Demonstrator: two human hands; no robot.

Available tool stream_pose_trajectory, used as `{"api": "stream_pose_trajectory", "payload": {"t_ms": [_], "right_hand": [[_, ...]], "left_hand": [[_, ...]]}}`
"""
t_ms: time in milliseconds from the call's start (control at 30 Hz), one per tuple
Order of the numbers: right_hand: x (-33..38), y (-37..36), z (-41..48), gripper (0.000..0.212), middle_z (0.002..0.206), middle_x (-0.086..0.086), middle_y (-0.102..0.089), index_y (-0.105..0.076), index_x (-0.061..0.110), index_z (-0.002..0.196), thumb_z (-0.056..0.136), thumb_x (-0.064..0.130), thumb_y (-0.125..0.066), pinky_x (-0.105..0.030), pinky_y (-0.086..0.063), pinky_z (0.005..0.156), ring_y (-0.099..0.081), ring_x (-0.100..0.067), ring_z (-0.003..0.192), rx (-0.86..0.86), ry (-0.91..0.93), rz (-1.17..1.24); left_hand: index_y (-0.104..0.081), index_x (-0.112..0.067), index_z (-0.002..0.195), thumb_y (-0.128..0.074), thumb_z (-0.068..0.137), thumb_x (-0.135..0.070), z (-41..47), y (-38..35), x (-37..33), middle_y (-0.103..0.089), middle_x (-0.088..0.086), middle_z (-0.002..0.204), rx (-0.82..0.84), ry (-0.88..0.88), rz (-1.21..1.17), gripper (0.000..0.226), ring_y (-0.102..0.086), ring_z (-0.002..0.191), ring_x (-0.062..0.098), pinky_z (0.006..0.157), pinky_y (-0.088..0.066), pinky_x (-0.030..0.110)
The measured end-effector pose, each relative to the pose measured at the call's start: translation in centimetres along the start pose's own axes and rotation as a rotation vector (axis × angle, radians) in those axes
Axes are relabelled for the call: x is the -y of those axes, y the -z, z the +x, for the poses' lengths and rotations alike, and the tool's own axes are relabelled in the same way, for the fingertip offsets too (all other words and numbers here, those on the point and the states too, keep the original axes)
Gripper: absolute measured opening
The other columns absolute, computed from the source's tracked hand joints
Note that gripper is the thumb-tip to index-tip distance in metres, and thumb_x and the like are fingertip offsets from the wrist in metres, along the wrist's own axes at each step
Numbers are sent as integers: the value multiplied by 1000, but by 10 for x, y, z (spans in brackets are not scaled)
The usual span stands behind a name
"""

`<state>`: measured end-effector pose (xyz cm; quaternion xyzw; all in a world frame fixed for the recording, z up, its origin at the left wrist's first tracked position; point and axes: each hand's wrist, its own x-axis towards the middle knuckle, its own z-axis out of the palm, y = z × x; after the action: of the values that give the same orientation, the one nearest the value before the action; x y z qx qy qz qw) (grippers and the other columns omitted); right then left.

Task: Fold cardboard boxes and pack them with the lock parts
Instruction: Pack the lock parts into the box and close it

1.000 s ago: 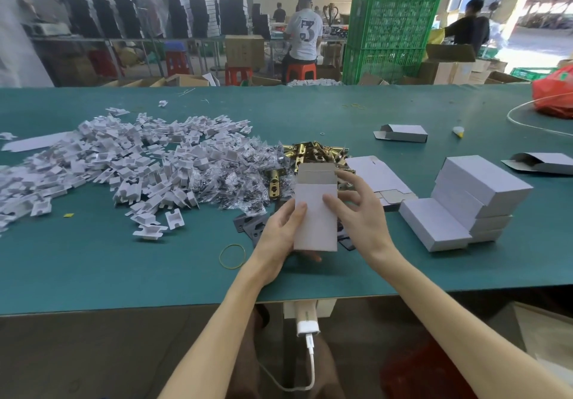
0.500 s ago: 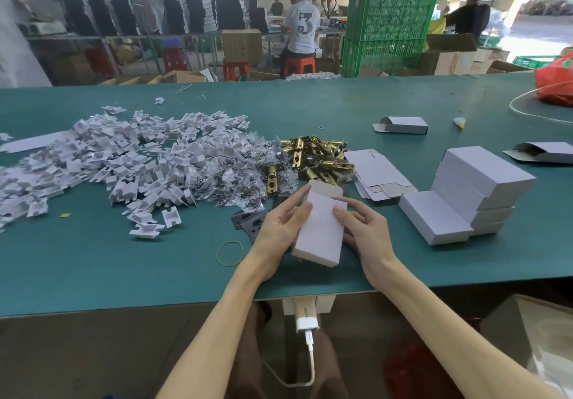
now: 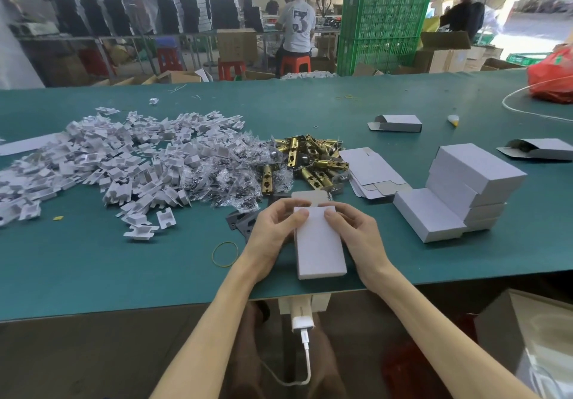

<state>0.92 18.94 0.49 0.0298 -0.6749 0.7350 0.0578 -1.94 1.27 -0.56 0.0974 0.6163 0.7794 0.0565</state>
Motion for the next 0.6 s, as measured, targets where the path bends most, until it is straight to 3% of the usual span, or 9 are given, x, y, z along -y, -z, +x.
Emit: {"api": "stream_pose_trajectory", "payload": {"t_ms": [333,500,600], "right_hand": [[3,-1,-1,11,98,2,-74,-74,33,99,99,36,-63,-33,-58,69,-71,-17,85,-3,5,-31],[4,-1,-2,14,97,3,-73,-73,33,98,98,41,-62,-26,-57,65,-71,-14,82,2,16,-35],[3,0,-2,16,98,2,-73,-73,31,100,96,43,-64,-28,-58,65,-72,-19,85,4,10,-33]], "left_hand": [[-76,-13,121,-75,88,-30,-4,-3,-6,-74,15,123,35,46,-16,37,-70,107,24,100,-54,45],[-77,-14,120,-72,93,-30,-5,-3,-8,-75,14,120,90,38,-22,32,-69,106,23,99,-54,41],[-77,-15,122,-72,93,-28,-6,-4,-9,-75,13,121,101,30,-22,32,-68,105,22,94,-56,36]]}}
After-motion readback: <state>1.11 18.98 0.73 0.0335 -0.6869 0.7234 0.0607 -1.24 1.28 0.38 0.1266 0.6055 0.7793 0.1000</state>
